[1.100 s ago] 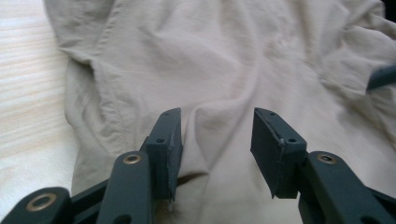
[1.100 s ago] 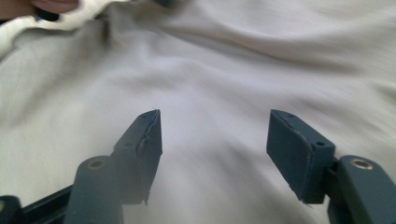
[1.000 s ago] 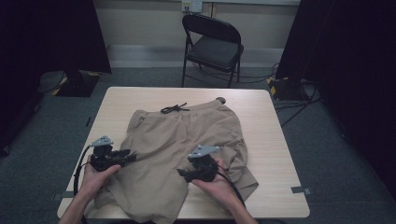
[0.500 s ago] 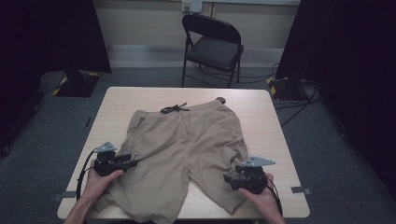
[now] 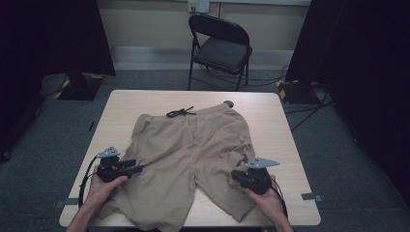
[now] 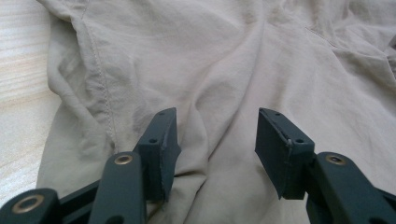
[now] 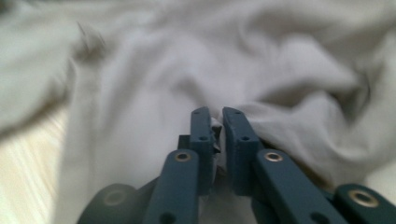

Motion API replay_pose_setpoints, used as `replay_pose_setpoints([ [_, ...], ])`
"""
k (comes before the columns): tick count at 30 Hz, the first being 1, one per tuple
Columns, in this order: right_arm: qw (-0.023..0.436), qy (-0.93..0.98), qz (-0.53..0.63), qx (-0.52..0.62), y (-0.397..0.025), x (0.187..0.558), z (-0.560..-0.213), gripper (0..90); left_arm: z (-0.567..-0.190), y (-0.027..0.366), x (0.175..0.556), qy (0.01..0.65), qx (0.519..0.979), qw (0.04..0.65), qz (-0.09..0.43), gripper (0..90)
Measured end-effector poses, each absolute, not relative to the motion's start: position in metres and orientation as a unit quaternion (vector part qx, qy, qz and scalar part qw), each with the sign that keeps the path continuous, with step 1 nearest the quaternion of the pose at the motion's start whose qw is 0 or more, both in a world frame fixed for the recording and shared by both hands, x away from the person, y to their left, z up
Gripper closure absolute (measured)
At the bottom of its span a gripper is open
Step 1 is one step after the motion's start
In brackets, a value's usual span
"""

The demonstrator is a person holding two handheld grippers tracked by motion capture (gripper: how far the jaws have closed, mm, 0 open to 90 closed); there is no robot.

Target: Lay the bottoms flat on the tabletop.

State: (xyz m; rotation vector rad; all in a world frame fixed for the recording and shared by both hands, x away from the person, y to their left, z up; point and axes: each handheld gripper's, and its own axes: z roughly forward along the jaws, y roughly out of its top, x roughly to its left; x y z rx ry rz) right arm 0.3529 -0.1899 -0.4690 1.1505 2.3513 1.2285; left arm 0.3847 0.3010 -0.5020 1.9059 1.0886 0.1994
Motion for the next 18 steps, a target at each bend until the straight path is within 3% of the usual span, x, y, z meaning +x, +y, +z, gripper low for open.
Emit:
replay_pose_setpoints([
  [9,0.102,0.795,0.477,0.36,-0.129,0.421,-0.434,86.5,-0.502,0.302,0.386,0.44,0.771,0.454,0.076,48.7],
  [14,0.096,0.785,0.482,0.377,-0.103,0.46,-0.432,86.1,-0.502,0.302,0.385,0.441,0.772,0.452,0.078,48.7],
  [18,0.1,0.794,0.438,0.41,-0.098,0.477,-0.455,72.8,-0.502,0.302,0.385,0.438,0.772,0.453,0.079,48.5],
])
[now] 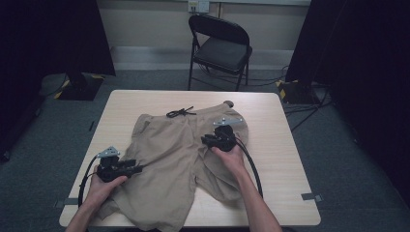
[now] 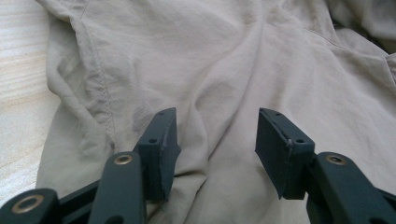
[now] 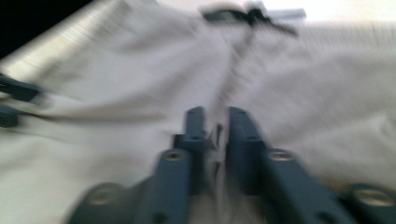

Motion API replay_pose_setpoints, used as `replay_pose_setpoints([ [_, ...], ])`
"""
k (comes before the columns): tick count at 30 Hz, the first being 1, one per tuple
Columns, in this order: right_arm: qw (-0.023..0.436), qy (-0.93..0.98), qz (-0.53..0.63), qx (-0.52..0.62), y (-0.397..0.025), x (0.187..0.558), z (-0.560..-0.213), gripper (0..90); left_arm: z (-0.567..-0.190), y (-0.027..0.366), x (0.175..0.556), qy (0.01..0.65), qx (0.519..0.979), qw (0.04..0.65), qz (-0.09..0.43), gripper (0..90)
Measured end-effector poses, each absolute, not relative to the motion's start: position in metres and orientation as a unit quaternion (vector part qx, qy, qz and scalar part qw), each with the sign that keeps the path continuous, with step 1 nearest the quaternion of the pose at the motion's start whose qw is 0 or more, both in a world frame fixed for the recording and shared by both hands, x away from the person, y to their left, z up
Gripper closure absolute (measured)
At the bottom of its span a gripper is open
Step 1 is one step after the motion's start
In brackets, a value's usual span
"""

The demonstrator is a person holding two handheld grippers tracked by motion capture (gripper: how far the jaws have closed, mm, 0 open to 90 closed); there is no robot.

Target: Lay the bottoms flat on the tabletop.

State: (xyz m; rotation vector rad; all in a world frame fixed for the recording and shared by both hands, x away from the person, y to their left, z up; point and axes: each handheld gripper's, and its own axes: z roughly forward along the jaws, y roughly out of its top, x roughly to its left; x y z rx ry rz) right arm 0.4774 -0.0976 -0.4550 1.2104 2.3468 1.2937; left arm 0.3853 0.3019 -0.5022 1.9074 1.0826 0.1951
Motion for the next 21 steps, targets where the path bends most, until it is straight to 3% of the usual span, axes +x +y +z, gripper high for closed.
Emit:
replay_pose_setpoints([
  [3,0.092,0.793,0.428,0.424,-0.104,0.476,-0.467,57.1,-0.502,0.302,0.385,0.438,0.772,0.453,0.078,48.5],
  [8,0.11,0.779,0.458,0.414,-0.116,0.456,-0.447,49.9,-0.502,0.302,0.385,0.441,0.771,0.453,0.078,48.6],
  [10,0.119,0.778,0.468,0.401,-0.118,0.446,-0.437,51.7,-0.502,0.302,0.385,0.439,0.772,0.453,0.079,48.6],
  [13,0.106,0.79,0.476,0.372,-0.113,0.432,-0.433,66.0,-0.502,0.302,0.385,0.441,0.772,0.452,0.078,48.6],
  [15,0.093,0.802,0.467,0.361,-0.104,0.428,-0.438,68.0,-0.502,0.302,0.385,0.439,0.772,0.452,0.079,48.6],
  [17,0.095,0.814,0.444,0.362,-0.093,0.429,-0.449,62.6,-0.502,0.302,0.385,0.439,0.772,0.452,0.08,48.5],
  [19,0.096,0.815,0.428,0.377,-0.087,0.434,-0.461,48.5,-0.502,0.301,0.385,0.439,0.772,0.453,0.079,48.5],
  [21,0.104,0.815,0.417,0.389,-0.084,0.439,-0.47,45.5,-0.502,0.302,0.385,0.439,0.772,0.453,0.079,48.5],
])
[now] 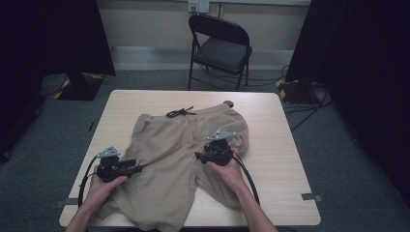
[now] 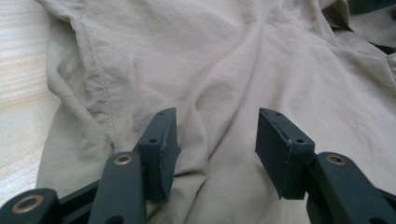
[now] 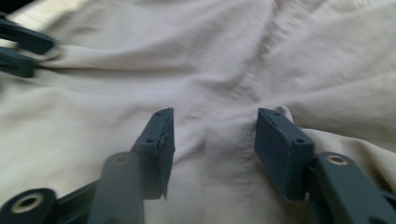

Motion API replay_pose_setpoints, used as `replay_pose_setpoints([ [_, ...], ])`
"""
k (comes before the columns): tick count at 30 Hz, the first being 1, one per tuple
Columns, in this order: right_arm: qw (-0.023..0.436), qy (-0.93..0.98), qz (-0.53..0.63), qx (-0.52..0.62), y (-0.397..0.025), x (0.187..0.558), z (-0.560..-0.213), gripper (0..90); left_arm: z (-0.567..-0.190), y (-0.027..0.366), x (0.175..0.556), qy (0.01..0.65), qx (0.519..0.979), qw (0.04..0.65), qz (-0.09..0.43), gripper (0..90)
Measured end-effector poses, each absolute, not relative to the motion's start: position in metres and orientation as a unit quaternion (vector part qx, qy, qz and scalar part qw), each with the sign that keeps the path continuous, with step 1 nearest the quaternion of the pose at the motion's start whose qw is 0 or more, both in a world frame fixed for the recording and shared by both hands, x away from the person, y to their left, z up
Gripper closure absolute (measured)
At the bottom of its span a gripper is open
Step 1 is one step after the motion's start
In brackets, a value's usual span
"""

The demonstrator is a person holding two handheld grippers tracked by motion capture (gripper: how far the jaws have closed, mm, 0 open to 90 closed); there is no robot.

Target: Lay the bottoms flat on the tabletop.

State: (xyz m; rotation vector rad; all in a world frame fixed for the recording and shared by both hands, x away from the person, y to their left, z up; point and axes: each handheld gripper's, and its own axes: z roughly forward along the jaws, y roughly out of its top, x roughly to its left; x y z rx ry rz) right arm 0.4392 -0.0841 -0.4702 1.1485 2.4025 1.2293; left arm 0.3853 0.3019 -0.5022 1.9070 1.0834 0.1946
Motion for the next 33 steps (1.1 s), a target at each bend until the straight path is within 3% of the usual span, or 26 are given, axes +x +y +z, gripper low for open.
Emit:
replay_pose_setpoints([
  [3,0.123,0.822,0.388,0.398,-0.083,0.444,-0.481,43.2,-0.502,0.302,0.386,0.44,0.77,0.455,0.075,48.5],
  [6,0.151,0.82,0.372,0.409,-0.09,0.447,-0.484,56.7,-0.502,0.302,0.385,0.441,0.771,0.452,0.078,48.4],
  [13,0.138,0.785,0.424,0.429,-0.121,0.451,-0.47,79.5,-0.502,0.302,0.386,0.44,0.771,0.455,0.076,48.4],
  [21,0.149,0.76,0.457,0.438,-0.158,0.438,-0.45,87.2,-0.502,0.302,0.385,0.441,0.771,0.453,0.078,48.9],
  [33,0.186,0.722,0.459,0.482,-0.234,0.411,-0.44,88.5,-0.502,0.303,0.386,0.44,0.77,0.454,0.076,49.7],
])
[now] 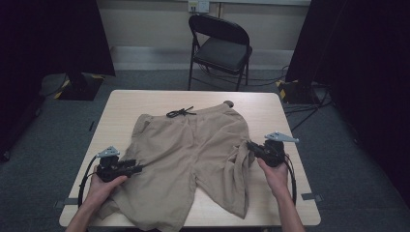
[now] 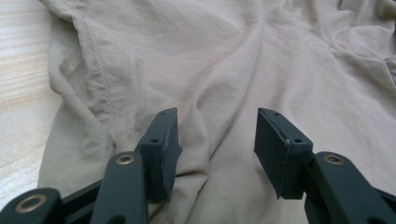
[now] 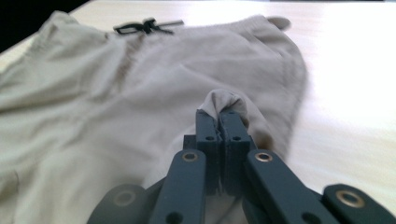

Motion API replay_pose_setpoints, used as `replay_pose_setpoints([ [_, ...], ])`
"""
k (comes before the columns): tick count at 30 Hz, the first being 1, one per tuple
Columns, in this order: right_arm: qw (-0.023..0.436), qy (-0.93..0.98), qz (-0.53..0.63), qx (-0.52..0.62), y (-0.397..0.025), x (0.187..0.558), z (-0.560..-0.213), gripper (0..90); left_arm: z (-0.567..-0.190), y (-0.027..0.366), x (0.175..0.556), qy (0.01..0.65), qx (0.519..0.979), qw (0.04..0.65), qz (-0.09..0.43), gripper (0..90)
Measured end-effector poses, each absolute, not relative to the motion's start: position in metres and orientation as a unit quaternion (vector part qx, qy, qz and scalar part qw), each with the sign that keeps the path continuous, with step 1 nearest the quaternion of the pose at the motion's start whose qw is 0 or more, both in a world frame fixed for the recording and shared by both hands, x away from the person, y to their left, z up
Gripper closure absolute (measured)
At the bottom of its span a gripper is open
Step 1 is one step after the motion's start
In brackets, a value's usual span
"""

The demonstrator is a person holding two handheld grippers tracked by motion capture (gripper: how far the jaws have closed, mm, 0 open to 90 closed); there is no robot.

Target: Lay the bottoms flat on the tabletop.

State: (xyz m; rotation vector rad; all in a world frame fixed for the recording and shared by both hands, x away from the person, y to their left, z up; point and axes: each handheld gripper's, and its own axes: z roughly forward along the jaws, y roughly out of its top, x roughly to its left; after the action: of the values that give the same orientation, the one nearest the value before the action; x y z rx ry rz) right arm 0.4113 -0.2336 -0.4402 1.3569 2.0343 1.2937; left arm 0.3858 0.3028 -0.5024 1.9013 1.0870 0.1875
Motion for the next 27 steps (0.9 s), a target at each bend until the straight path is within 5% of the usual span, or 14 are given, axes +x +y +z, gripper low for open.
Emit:
replay_pose_setpoints([
  [20,0.199,0.72,0.384,0.543,-0.312,0.298,-0.474,88.7,-0.502,0.309,0.382,0.445,0.771,0.447,0.089,49.5],
  [22,0.191,0.728,0.374,0.542,-0.316,0.289,-0.48,84.9,-0.502,0.308,0.382,0.445,0.769,0.449,0.089,49.5],
  [27,0.203,0.713,0.421,0.523,-0.31,0.29,-0.467,58.2,-0.502,0.308,0.382,0.444,0.771,0.448,0.091,49.5],
])
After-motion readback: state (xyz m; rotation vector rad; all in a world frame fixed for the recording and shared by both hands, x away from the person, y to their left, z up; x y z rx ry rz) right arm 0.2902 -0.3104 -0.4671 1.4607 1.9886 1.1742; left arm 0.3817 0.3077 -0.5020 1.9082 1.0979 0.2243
